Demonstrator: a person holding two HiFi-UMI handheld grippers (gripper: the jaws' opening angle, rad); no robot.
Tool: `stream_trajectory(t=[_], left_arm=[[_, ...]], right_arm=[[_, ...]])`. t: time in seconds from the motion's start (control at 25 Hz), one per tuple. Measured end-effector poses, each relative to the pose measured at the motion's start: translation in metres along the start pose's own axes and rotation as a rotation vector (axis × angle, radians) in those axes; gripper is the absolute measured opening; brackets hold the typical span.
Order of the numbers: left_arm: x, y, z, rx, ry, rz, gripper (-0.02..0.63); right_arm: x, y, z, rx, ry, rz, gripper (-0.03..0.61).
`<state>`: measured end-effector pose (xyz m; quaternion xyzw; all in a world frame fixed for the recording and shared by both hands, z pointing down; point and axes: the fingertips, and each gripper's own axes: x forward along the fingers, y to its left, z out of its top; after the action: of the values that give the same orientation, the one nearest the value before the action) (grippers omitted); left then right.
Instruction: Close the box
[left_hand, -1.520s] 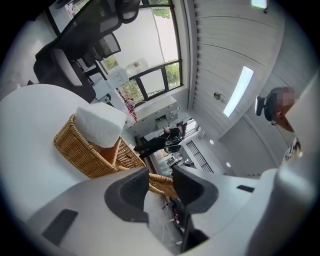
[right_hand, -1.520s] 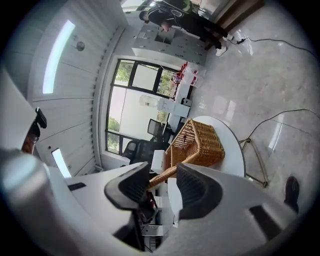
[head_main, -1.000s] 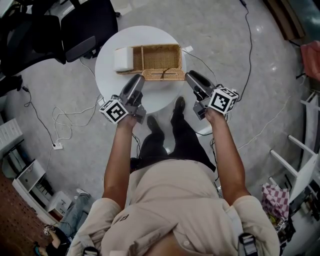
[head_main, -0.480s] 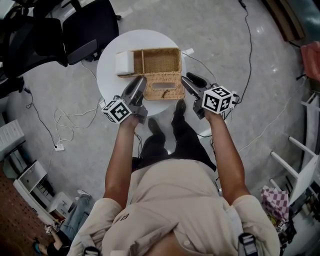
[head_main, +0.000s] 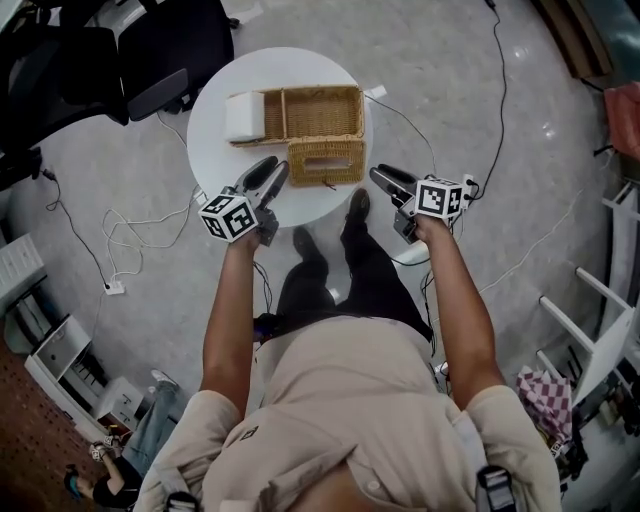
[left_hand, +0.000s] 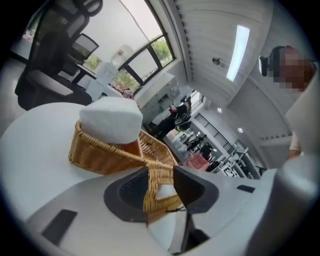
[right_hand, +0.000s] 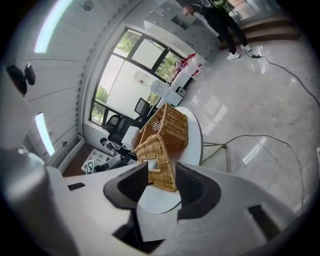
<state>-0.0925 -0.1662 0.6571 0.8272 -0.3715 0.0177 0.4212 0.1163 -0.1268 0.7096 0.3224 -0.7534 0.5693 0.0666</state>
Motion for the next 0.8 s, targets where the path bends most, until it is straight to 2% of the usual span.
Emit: stream_trajectory(t=[0.08,0.16,0.4,0.56,0.8], left_arm=[[0.003,0.009,-0.024,0.03,0.073,0.011,0.135],[0.007,0.015,-0.038,0.039,0.102,0.015,0.135],[0.018,0.029,-0.062,0.002,0.139,0.012,0.135],[0.021,0.032,-0.071,-0.026,0.146,0.007,0.135],[0.013,0.023,-0.071,-0.053,0.126,-0.017,0.135]], right_arm=[[0.011,-0.011,-0.007,-0.013,0.036,-0.004,0.156],[0.02,-0.021,-0.013,-0.032,0.069,-0.013,0.156],[0.036,-0.022,-0.021,-0.033,0.097,0.051,0.145],[0.038,-0.011,-0.026,-0.022,0.119,0.101,0.105],[0.029,-0.001,-0.028,-0.055,0.137,0.108,0.086]])
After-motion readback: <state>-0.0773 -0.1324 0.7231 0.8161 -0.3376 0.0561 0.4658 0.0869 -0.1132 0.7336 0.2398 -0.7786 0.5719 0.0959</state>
